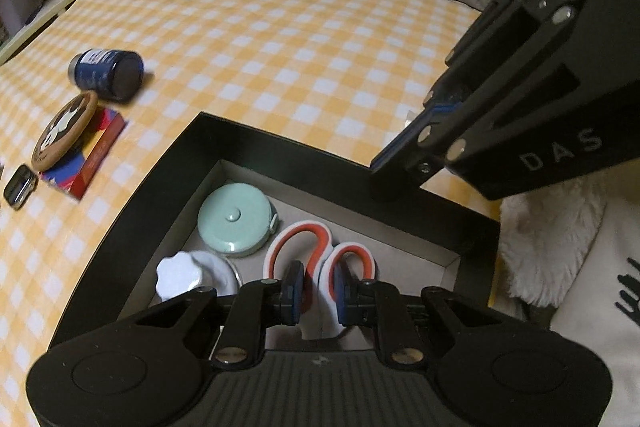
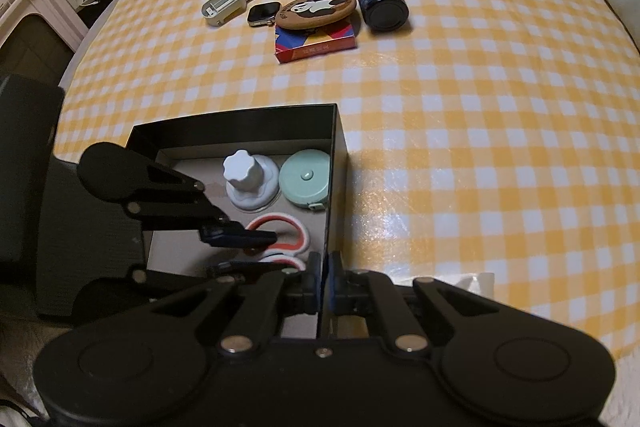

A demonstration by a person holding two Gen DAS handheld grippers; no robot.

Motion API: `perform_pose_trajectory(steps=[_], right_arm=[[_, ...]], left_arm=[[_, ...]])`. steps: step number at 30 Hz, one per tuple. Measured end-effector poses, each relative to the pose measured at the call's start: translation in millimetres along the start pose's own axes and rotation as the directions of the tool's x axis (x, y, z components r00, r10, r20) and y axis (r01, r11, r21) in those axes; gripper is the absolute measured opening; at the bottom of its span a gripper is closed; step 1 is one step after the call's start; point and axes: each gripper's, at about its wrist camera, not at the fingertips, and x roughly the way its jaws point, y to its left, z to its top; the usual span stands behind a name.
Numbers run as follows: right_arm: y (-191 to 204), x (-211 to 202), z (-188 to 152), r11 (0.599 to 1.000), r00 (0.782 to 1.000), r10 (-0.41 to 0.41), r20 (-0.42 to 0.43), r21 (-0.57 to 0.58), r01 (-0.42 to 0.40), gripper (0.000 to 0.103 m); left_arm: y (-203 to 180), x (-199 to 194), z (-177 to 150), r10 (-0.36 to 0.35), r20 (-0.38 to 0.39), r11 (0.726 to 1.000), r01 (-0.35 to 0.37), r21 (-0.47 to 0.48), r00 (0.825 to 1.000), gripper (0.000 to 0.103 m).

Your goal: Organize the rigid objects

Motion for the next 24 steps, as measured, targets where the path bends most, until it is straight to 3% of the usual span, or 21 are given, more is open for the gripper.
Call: perform_pose_trajectory(steps=[12, 24], right_arm=[[0.3, 2.4, 1.0, 1.000, 1.000, -0.003, -0.002, -0.001, 0.003, 0.004], [0.4, 2.5, 0.9, 1.000, 1.000, -0.003, -0.001, -0.001, 0.003, 0.004]], left_arm=[[0.1, 12.7, 3.6, -0.001, 0.013, 1.000, 0.001, -0.017, 1.000, 0.019], [3.3, 2.9, 0.9, -0.004, 0.031, 0.998, 0.006, -0.064, 1.000, 0.047]])
